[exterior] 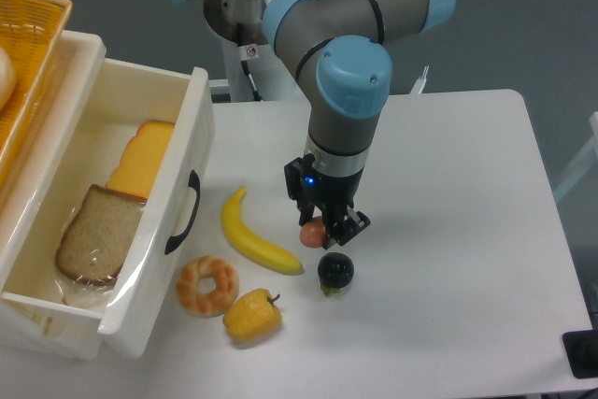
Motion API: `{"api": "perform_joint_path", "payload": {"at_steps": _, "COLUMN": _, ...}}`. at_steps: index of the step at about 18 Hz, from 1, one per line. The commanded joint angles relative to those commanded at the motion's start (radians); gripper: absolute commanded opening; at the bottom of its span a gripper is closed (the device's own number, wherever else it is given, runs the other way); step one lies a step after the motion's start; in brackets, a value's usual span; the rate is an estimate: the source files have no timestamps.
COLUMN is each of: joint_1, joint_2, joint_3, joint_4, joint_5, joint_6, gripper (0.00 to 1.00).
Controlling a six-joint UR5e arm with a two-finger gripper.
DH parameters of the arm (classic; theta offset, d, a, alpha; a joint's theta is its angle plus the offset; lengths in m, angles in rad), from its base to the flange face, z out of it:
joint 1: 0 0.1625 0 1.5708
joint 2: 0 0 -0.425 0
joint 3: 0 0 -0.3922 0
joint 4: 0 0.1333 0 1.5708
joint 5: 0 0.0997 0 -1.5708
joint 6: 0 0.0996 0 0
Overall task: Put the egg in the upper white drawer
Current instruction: 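Close the gripper on the small orange egg beside the banana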
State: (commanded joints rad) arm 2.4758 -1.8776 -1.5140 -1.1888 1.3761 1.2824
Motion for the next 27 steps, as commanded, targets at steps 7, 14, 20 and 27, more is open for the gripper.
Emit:
{"api": "perform_joint_path", "payload": {"at_steps": 7, "joint_1": 0.006, "joint_2": 0.002, "joint_3": -0.002, "joint_4": 0.002, "joint_5": -0.005, "joint_6": -0.005, "gripper": 0.2}}
{"api": "perform_joint_path", "payload": {"at_steps": 14, "joint_1": 0.002, "joint_2": 0.0, "joint_3": 0.003, "joint_4": 0.003, "joint_5": -0.009, "joint_6": -0.006, "gripper": 0.2}}
{"api": "perform_joint_path", "payload": {"at_steps": 20, "joint_1": 0.002, "joint_2": 0.002, "joint_3": 0.028, "joint_4": -0.002, "joint_5": -0.006, "joint_6": -0.02, "gripper": 0.2}}
{"api": "perform_joint_path", "payload": {"at_steps": 27, "joint_1": -0.012, "joint_2": 0.072, "joint_3": 0.02, "joint_4": 0.0, "joint_5": -0.06, "joint_6": -0.204, "gripper": 0.2}}
